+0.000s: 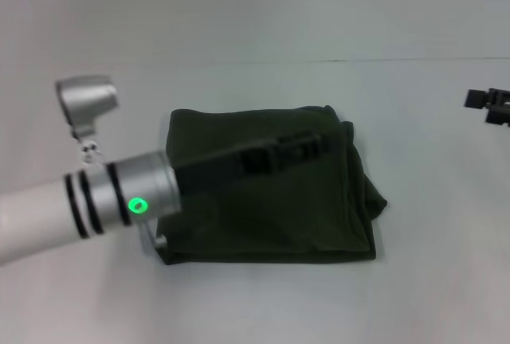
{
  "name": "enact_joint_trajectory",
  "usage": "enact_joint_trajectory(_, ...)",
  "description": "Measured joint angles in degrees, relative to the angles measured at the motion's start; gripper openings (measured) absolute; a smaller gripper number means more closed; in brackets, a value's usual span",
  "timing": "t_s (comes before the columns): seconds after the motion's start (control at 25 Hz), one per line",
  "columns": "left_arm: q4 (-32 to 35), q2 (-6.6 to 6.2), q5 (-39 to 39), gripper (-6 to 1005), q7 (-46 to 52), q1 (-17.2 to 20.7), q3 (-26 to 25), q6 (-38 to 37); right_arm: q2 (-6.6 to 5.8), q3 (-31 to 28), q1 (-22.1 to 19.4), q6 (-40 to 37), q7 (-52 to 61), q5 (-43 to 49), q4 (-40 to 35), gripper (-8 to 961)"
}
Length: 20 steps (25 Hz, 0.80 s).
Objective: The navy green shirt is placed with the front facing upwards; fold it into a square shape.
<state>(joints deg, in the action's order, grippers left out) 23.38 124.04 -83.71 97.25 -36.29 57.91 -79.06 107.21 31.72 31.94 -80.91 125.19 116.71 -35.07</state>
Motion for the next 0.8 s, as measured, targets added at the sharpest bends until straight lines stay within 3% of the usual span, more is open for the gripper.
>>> enact_joint_trajectory(0.12, 5.13, -0.11, -0.10, 780, -2.30, 3.07, -1.03, 0.29, -1.16, 2.54, 2.54, 0.77, 2.59, 0.08, 4.05, 917)
enact_joint_trajectory(0.24, 8.00, -0.29, -0.88, 892, -6.12, 4.79, -2.04, 0.27, -0.89, 4.21, 5.32, 2.50, 3.77, 0.55, 7.43, 917)
enact_joint_trajectory(0.52, 9.59, -1.38, -7.94, 936, -15.61, 5.35, -4.74, -0.31, 2.93, 5.82, 9.77, 8.79, 4.60, 1.85, 11.09, 916)
enact_joint_trajectory(0.8, 11.13, -1.46, -14.41, 937, -22.27, 5.92, -7.05, 0.65, 5.88, 5.83, 11.82, 14.01, 4.72, 1.58, 13.39, 916)
